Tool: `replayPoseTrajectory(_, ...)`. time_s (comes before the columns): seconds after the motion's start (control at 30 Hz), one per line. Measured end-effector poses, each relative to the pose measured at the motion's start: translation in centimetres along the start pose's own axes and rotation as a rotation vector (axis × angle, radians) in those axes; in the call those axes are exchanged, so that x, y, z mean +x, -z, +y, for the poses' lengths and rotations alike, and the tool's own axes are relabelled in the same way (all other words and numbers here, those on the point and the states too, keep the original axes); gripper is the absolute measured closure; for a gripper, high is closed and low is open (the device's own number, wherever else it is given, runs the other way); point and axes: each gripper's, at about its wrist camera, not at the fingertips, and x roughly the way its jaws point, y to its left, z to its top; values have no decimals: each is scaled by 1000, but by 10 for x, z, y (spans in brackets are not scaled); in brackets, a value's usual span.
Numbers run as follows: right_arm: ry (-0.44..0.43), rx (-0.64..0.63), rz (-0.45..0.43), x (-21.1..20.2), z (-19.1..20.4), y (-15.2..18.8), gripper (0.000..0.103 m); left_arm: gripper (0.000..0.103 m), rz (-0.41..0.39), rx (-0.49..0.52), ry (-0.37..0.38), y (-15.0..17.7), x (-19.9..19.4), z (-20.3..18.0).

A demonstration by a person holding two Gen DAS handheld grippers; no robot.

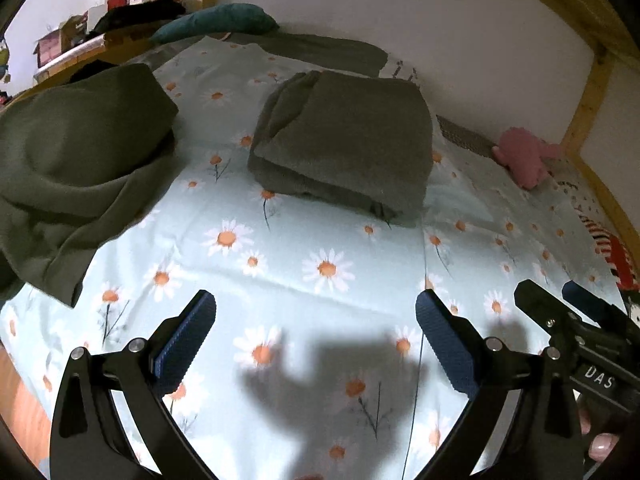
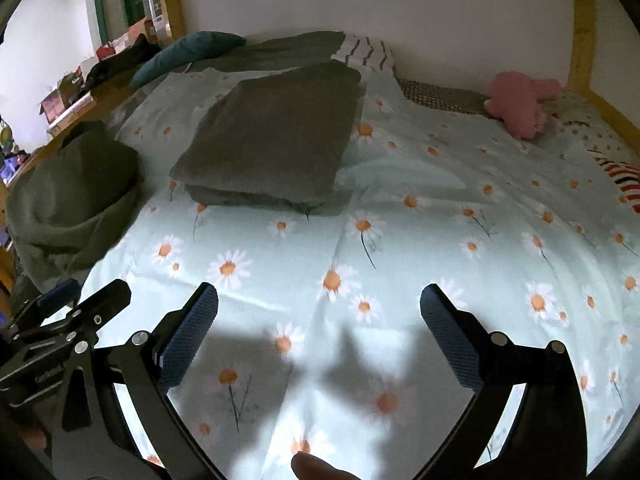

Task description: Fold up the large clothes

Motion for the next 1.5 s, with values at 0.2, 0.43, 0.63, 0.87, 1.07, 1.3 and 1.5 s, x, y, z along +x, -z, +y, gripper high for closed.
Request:
replayPoseTrajectory(0.2,17,-11,13,-25,2,27,3,5,26,57,-10,28,-24,-5)
replayPoseTrajectory(0.43,18,-18,22,-56,-1,54,3,5,45,113,-22,58,-52,-3)
replayPoseTrajectory(0.63,16,-32,21,-76,1,66,3,5,47,118,-22,71,-74,3)
replayPoseTrajectory(0.87,24,-55,-9,-110,9,77,3,5,27,157,-24,77,-106,-2)
replayPoseTrajectory(1.07,31,-70,-18,-145,13,90,3,5,12,180,-33,85,-143,-8)
replayPoseTrajectory(1.3,30,-73,-43,-187,10,110,3,5,-12,223,-61,100,-176,-19)
replayPoseTrajectory(1.5,28,-82,-51,-210,9,127,3,5,-16,228,-75,113,-196,-23)
